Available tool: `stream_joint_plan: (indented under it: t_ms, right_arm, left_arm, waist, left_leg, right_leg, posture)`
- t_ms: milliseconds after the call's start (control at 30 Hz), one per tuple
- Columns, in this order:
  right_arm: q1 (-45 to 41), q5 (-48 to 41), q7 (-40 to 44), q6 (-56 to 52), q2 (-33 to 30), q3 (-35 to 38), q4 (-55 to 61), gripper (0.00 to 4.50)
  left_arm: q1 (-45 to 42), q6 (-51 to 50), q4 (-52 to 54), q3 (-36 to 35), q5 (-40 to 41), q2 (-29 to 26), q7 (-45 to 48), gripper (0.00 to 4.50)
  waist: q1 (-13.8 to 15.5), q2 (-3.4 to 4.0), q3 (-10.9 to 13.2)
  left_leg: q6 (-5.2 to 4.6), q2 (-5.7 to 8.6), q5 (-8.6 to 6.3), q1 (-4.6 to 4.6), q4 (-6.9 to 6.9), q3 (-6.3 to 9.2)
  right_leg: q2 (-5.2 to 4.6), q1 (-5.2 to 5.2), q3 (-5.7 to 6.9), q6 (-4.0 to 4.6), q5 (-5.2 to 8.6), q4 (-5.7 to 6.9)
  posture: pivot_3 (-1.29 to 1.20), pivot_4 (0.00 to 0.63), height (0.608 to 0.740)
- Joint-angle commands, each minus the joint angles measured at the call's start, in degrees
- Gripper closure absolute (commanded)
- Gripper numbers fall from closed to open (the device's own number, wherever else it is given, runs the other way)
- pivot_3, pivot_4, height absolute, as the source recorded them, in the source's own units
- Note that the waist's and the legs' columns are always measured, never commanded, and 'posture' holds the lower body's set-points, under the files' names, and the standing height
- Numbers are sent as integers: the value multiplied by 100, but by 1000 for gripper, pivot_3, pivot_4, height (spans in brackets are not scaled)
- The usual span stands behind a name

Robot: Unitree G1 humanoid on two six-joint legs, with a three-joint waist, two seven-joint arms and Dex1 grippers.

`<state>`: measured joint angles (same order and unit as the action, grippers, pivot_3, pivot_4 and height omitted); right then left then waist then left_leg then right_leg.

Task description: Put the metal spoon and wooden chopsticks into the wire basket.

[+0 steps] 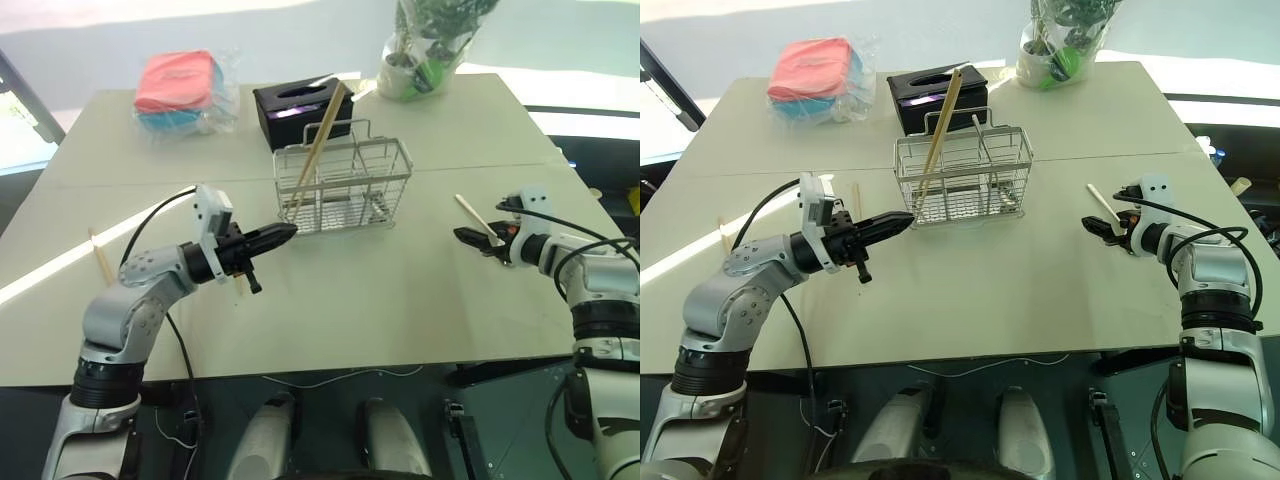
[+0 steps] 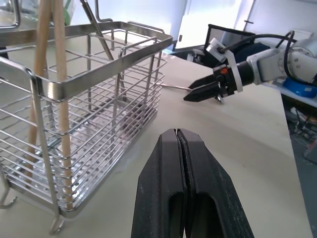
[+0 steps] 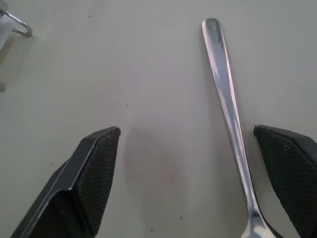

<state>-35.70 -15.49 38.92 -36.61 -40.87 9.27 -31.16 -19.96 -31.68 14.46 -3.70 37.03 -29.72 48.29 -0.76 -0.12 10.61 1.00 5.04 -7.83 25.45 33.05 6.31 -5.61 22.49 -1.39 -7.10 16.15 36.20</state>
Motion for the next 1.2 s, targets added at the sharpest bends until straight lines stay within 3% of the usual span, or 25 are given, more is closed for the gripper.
stream_joint_plan:
  t_ms: [33, 300, 400, 600, 867, 1200]
  right_arm:
    - [-14, 83, 115, 78, -72, -27, -105, 49]
    - [-232, 153, 207, 104, -126, 43, -464, 49]
    - [-254, 180, 225, 122, -142, 47, -511, 1204]
    - [-260, 201, 250, 139, -149, 66, -521, 4364]
    - [-212, 269, 56, 309, -124, 129, -300, 4444]
    - [-724, -232, -1123, 1111, 656, 885, 1349, 4444]
  left_arm:
    - [4, 81, 250, -191, 119, 0, -51, 4500]
    - [11, 142, 303, -205, 118, 53, -163, 4500]
    - [16, 151, 339, -250, 139, 55, -213, 4500]
    - [88, 154, 384, -348, 173, 33, -258, 4500]
    - [183, 246, 358, -375, 157, 33, -239, 4500]
    - [107, 363, 91, -302, 75, 56, -171, 4500]
  waist:
    - [1, 0, 0]
    - [0, -1, -1]
    - [3, -1, -1]
    - [-7, -1, -1]
    - [3, -3, -1]
    - [-1, 2, 2]
  left_leg:
    - [0, 0, 0, 0, 0, 0]
    - [0, 0, 0, -3, 3, 0]
    - [0, 1, 0, -3, 3, 0]
    - [0, 0, 0, -3, 2, 0]
    - [0, 0, 0, -4, 4, 0]
    - [1, 0, 1, -1, 1, -2]
  right_leg:
    - [0, 0, 0, 0, 0, 0]
    - [0, -5, 0, 0, 0, 0]
    - [0, -5, 0, 0, 0, 0]
    - [1, -4, 0, 0, 0, 0]
    - [1, -6, 0, 0, 0, 0]
    - [2, 5, -4, -3, -2, 7]
  posture:
    - [0, 150, 740]
    - [0, 150, 740]
    - [0, 150, 740]
    - [0, 150, 740]
    - [0, 150, 740]
    - [0, 150, 740]
